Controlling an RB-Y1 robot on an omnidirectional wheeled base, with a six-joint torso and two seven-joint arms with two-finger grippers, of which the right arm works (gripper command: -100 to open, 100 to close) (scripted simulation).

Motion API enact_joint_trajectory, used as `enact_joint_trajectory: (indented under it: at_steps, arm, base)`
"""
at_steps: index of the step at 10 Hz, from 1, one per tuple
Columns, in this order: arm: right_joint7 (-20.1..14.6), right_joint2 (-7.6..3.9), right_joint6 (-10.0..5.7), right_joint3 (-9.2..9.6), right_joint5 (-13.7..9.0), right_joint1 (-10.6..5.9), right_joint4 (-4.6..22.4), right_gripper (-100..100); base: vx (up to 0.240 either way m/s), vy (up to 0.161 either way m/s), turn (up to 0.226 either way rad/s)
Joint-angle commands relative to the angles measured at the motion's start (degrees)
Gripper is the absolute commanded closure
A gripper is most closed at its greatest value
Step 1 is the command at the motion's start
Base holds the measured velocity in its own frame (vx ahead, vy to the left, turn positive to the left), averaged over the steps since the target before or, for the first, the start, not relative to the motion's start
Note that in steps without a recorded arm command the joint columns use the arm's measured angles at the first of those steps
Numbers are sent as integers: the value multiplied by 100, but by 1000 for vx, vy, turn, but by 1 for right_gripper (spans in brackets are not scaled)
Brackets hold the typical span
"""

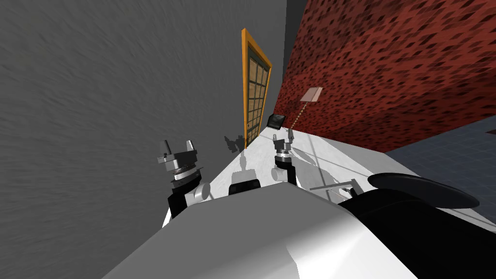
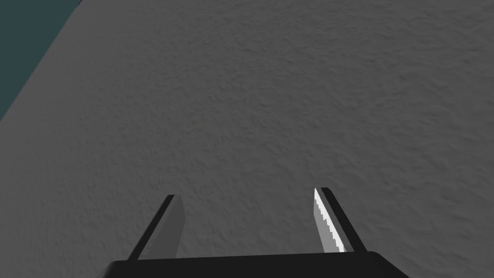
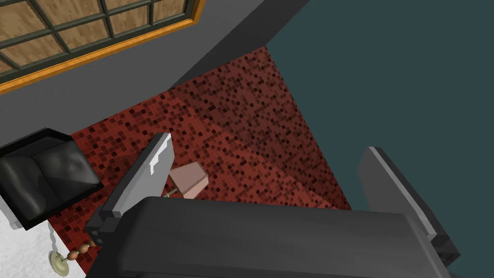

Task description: Pull the door open

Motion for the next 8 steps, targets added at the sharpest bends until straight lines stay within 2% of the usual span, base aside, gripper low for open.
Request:
enact_joint_trajectory:
  at_steps: [1,8]
  arm:
    - [129,-92,-63,-37,80,-33,162,-100]
    - [841,-438,-414,-244,524,-214,1058,-100]
  base:
    - [42,-15,112]
    - [160,-64,105]
